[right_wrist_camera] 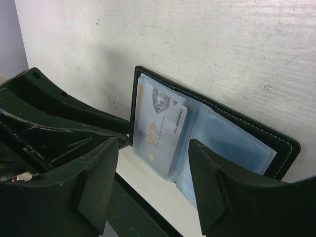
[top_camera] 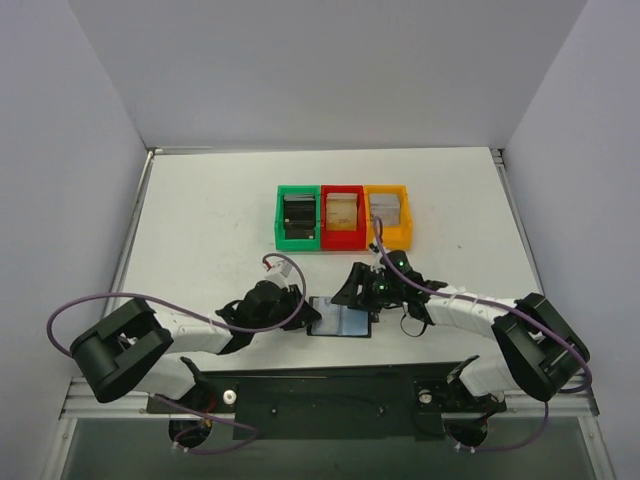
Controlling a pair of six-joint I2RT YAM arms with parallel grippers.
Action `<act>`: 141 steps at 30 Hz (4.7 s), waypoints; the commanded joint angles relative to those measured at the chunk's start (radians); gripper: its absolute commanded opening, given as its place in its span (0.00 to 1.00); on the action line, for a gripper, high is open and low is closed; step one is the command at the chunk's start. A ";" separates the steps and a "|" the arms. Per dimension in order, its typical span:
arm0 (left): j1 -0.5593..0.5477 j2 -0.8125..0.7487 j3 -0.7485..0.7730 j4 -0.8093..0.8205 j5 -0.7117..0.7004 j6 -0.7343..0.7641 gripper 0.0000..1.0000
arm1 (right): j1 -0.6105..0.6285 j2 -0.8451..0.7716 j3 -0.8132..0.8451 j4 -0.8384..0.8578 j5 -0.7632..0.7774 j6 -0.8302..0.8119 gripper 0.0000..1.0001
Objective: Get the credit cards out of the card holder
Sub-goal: Remove the credit card from the card holder.
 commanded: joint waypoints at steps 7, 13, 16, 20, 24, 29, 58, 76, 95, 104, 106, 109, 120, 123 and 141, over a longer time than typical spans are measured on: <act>0.003 0.058 0.031 0.103 0.022 -0.005 0.31 | 0.040 -0.003 0.015 0.030 -0.025 0.018 0.54; 0.003 0.072 0.009 0.083 -0.021 -0.015 0.31 | 0.045 0.010 0.006 0.043 -0.024 0.030 0.54; 0.003 0.092 0.006 0.086 -0.022 -0.017 0.31 | 0.046 0.014 0.001 0.046 -0.021 0.032 0.54; 0.003 0.122 0.005 0.103 -0.021 -0.025 0.31 | 0.048 0.021 0.000 0.041 -0.011 0.032 0.54; 0.003 0.130 -0.005 0.115 -0.025 -0.032 0.31 | 0.046 0.018 -0.012 0.024 0.017 0.035 0.54; 0.003 0.110 -0.014 0.103 -0.037 -0.034 0.31 | 0.045 -0.014 -0.038 0.014 0.055 0.039 0.53; -0.002 0.086 -0.018 0.061 -0.050 -0.035 0.31 | 0.052 0.046 -0.054 0.168 -0.018 0.098 0.52; -0.029 0.107 -0.017 0.073 -0.076 -0.041 0.31 | 0.041 0.090 -0.080 0.299 -0.087 0.187 0.52; -0.032 0.118 -0.015 0.077 -0.082 -0.038 0.30 | 0.022 0.164 -0.112 0.472 -0.149 0.257 0.50; -0.031 0.148 0.006 0.069 -0.073 -0.034 0.27 | 0.020 0.176 -0.112 0.506 -0.164 0.268 0.46; -0.034 0.153 0.012 0.069 -0.070 -0.031 0.27 | 0.020 0.176 -0.106 0.503 -0.169 0.266 0.46; -0.037 0.161 0.020 0.069 -0.068 -0.028 0.27 | 0.020 0.173 -0.103 0.492 -0.170 0.262 0.46; -0.032 0.136 0.006 0.058 -0.076 -0.035 0.27 | 0.009 0.136 -0.110 0.460 -0.172 0.250 0.41; -0.028 0.110 -0.003 0.058 -0.080 -0.037 0.28 | 0.009 0.136 -0.110 0.452 -0.172 0.245 0.41; -0.020 0.090 0.000 0.034 -0.091 -0.031 0.28 | -0.001 0.123 -0.107 0.425 -0.176 0.234 0.41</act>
